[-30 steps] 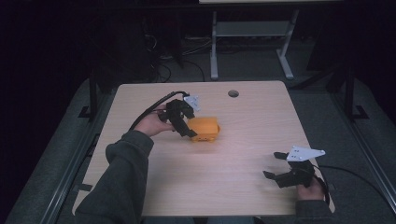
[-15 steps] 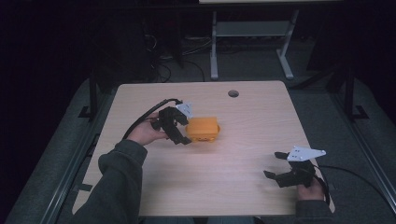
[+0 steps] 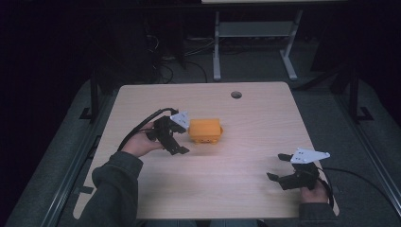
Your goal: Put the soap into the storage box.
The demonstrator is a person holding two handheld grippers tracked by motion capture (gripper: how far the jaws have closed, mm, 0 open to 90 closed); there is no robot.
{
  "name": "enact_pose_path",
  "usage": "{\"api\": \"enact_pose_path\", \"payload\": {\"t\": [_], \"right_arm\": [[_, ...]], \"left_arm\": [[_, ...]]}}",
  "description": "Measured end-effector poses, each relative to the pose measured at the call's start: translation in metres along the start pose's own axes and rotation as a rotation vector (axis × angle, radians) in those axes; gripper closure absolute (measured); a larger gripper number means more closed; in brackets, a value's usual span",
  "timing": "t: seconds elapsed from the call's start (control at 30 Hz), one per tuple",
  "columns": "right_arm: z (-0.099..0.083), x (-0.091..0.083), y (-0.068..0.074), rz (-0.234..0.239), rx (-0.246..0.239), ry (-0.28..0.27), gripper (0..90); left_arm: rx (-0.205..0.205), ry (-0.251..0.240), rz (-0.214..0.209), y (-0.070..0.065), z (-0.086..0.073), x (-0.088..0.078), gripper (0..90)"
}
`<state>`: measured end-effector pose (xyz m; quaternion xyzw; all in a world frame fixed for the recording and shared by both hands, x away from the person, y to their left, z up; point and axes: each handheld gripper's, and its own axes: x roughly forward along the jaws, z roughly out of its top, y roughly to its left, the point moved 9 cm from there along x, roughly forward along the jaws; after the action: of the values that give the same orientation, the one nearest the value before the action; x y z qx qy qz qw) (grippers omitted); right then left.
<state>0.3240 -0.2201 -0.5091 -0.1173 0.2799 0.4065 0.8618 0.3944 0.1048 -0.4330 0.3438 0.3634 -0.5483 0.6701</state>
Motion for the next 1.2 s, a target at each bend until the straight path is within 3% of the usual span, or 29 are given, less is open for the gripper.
{"api": "enact_pose_path", "payload": {"t": [0.13,0.3,0.67,1.2], "right_arm": [[-0.001,0.0,-0.001,-0.003,0.002,0.003,13.5],[0.0,0.0,0.0,-0.007,-0.003,0.006,13.5],[-0.002,-0.001,-0.002,-0.015,0.005,0.007,13.5],[-0.002,-0.002,-0.004,-0.027,0.005,0.008,13.5]], "left_arm": [[-0.018,0.002,-0.017,-0.005,-0.006,-0.001,21.1],[-0.007,-0.01,0.001,-0.01,-0.012,-0.004,21.4],[-0.024,-0.015,0.0,-0.02,-0.028,-0.006,20.9],[-0.069,-0.056,0.009,-0.03,-0.051,-0.009,20.6]]}}
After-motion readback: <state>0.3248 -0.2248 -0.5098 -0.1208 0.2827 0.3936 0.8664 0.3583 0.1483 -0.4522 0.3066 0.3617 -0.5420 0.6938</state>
